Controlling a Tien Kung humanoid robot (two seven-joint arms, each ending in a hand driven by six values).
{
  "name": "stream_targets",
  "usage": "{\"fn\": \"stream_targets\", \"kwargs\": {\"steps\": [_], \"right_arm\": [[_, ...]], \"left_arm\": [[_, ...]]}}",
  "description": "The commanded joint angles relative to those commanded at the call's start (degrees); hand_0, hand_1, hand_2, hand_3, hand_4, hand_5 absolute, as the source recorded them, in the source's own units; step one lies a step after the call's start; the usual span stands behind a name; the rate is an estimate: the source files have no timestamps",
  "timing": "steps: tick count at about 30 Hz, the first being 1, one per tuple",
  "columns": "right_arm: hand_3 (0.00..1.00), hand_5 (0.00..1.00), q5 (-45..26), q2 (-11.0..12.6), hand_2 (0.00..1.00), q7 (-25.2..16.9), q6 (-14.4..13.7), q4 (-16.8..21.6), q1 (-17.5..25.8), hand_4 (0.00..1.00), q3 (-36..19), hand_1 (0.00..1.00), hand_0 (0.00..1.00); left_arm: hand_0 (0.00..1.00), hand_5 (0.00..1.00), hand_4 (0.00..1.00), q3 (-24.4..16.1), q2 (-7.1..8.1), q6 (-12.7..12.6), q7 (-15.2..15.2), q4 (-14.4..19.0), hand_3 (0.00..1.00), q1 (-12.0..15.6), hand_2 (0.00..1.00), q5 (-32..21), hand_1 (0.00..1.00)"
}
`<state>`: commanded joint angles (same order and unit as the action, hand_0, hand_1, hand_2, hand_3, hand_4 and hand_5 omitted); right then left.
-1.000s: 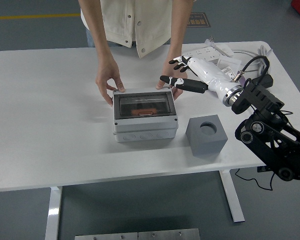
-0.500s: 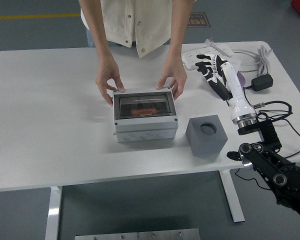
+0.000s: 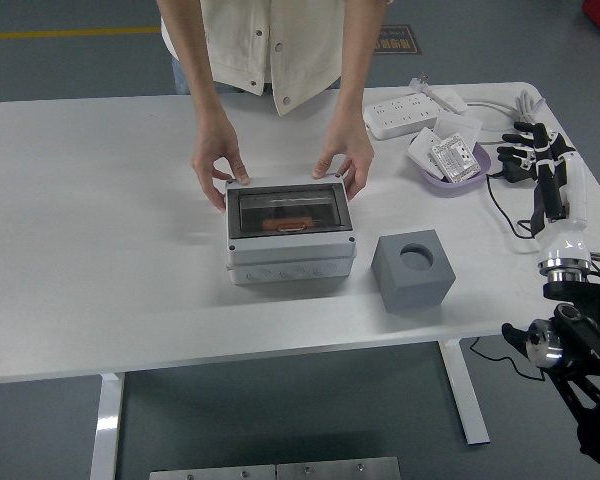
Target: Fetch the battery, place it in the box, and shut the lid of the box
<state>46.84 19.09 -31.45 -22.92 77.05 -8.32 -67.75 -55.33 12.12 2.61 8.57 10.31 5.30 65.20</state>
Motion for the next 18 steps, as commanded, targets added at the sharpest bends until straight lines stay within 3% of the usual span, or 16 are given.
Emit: {"fn": "stream_targets", "kwargs": {"steps": [6,18], "right_arm": [[0.565,0.779,2.4,0.2,0.55,1.9,1.1,3.1,1.7,0.879,-0.2,0.491,0.553],[0.587,0.76,5.4,-0.6,0.584,3.3,1.6,4.9,2.8,0.86,1.1,0.512,0.569]], "left_arm": [[0.647,0.248,0.767,0.7,0.05,-0.2,-0.2,0.0,0.561,0.1,0.615,-0.9,0.743],[0.646,0.25,0.769,1.1,0.45,-0.5,0.0,0.0,0.56,0.5,0.615,-1.6,0.743]]}}
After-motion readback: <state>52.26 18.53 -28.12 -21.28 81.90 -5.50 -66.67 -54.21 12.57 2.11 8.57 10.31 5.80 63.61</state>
